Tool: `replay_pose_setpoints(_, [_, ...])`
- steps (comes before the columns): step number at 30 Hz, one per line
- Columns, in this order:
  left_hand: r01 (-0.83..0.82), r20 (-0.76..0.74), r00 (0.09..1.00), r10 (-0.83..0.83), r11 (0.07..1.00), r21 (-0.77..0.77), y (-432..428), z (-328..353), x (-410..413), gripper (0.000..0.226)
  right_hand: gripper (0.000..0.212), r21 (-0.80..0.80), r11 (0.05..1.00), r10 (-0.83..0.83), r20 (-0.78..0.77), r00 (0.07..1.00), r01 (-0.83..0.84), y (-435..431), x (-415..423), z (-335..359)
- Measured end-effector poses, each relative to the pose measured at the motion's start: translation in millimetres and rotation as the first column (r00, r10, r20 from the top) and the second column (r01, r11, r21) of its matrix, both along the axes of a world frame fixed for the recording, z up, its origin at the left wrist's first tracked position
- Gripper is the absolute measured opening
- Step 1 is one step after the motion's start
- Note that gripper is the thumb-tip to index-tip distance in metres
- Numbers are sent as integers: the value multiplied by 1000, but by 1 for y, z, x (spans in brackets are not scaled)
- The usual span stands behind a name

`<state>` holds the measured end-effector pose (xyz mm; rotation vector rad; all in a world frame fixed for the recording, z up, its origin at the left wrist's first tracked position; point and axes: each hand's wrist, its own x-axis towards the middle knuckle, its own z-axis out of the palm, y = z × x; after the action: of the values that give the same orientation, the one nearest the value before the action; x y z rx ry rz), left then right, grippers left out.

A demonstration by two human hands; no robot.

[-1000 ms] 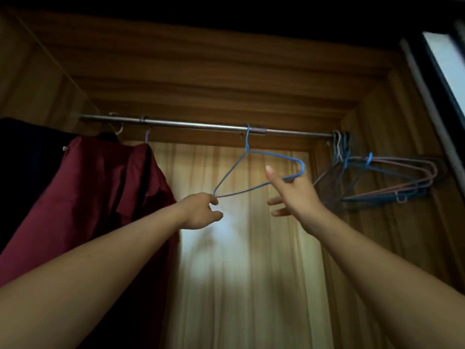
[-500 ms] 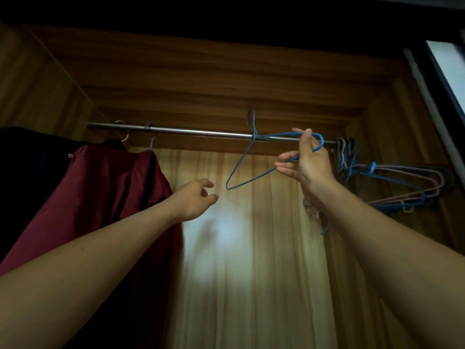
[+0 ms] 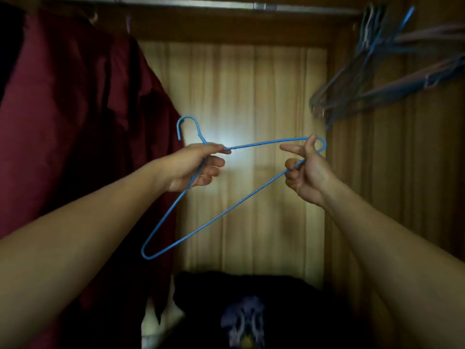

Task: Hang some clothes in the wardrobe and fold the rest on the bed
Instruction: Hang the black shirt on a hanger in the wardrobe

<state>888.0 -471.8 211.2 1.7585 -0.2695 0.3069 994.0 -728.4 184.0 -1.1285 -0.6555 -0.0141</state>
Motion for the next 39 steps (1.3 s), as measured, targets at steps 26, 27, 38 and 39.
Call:
replay_pose_setpoints(26, [-274, -208, 915, 345, 912, 306, -18, -251, 51, 25, 26, -831, 46, -446, 480, 755, 555, -20, 116, -284])
replay_pose_setpoints(27, [-276, -207, 916, 343, 914, 296, -21, -252, 54, 25, 25, -787, 87, -439, 520, 733, 610, -15, 114, -276])
replay_pose_setpoints(38, [-235, -4, 971, 240, 953, 193, -72, -252, 100, 14, 21, -575, 459, -86, 730, 678, 677, 28, 15, -190])
replay_pose_setpoints(39, [-274, 39, 962, 272, 943, 187, -72, -254, 102, 18, 27, -645, 403, -24, 702, 711, 650, 27, 10, -190])
